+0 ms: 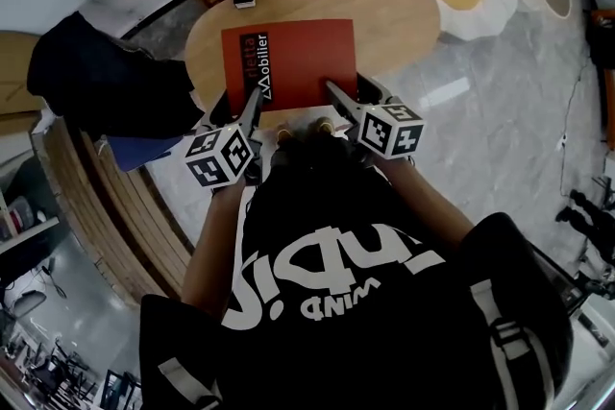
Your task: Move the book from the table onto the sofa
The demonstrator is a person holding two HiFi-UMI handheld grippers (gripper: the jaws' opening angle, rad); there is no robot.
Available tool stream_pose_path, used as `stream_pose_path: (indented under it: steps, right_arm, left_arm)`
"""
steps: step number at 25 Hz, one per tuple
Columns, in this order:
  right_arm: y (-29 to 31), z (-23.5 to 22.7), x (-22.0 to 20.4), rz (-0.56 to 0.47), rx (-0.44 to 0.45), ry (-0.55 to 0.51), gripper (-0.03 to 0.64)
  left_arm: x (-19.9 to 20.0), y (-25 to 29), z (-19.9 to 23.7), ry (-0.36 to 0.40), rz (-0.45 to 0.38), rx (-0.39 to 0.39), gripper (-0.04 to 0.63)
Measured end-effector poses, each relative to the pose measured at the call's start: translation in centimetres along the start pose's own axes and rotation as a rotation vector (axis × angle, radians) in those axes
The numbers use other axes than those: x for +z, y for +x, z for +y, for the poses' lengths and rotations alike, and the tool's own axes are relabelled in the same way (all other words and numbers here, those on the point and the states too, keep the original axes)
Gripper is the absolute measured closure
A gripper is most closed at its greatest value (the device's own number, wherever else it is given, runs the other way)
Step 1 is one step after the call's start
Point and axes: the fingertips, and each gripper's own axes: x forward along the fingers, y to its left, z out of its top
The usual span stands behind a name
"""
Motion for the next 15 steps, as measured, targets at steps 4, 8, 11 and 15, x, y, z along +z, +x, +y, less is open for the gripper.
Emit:
stream_pose_path:
  steps: [4, 8, 11, 15]
  right_arm:
    - [-0.9, -0.5, 0.2, -0.009, -0.009, 0.020, 0.347]
    - [-1.9, -1.3, 0.8, -0.045, -0.035, 0.045, 0.347]
    - [-2.8, -2.0, 1.0, -0.079, -0.073, 0.069, 0.347]
    - [-5.2, -4.0, 0.9, -0.137, -0.148, 0.126, 0.348]
  left_arm:
    - [0.4, 0.1, -1.0, 0.029, 0.006, -0.015, 0.328]
    - [1.0, 1.0, -2.4, 0.064, 0.013, -0.046, 0.328]
    - [1.4, 1.8, -3.3, 0.090, 0.033, -0.087, 0.328]
    - [1.3, 3.6, -5.9, 0.137, 0.079, -0.166, 0.328]
